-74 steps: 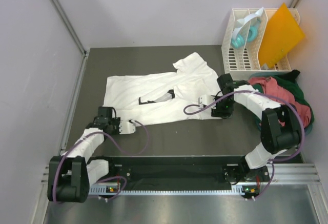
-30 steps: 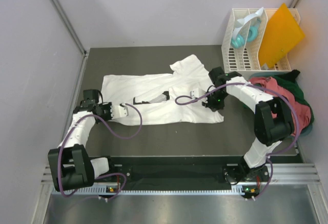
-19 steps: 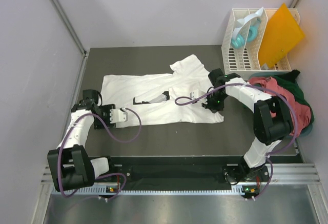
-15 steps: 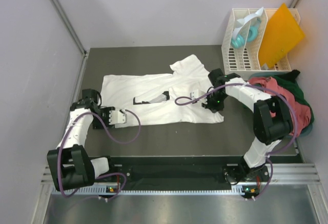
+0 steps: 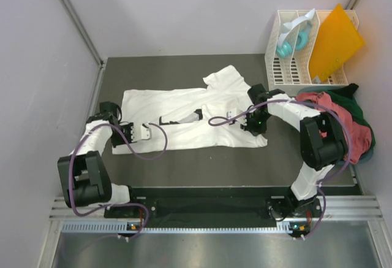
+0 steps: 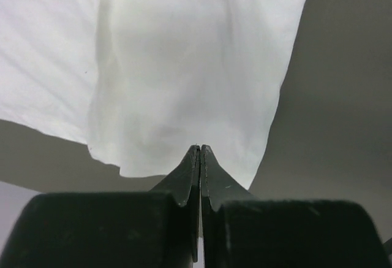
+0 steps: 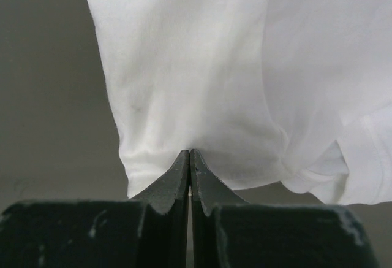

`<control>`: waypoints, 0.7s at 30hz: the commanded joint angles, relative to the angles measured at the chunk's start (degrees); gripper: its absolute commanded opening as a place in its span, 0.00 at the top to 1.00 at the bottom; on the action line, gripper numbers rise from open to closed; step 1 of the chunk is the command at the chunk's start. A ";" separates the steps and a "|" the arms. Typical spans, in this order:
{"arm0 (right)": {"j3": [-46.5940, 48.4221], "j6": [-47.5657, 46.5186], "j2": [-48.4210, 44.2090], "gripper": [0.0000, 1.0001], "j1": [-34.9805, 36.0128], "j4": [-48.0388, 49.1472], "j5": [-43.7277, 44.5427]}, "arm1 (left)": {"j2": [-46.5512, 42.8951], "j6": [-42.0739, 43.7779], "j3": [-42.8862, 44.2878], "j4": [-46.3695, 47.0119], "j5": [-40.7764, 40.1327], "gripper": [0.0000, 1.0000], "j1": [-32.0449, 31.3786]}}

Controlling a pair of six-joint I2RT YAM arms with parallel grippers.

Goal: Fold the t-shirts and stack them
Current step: Fold the flattened tshirt in 1/3 of the way

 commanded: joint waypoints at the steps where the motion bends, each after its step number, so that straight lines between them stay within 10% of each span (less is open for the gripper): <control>1: -0.64 0.41 0.69 1.00 0.52 1.56 -0.09 | 2.09 -0.42 -1.58 2.07 3.44 1.00 0.01; 21: -2.04 -4.68 3.77 1.00 -4.93 2.97 8.17 | 11.94 1.95 -6.41 15.96 -9.83 1.00 -0.17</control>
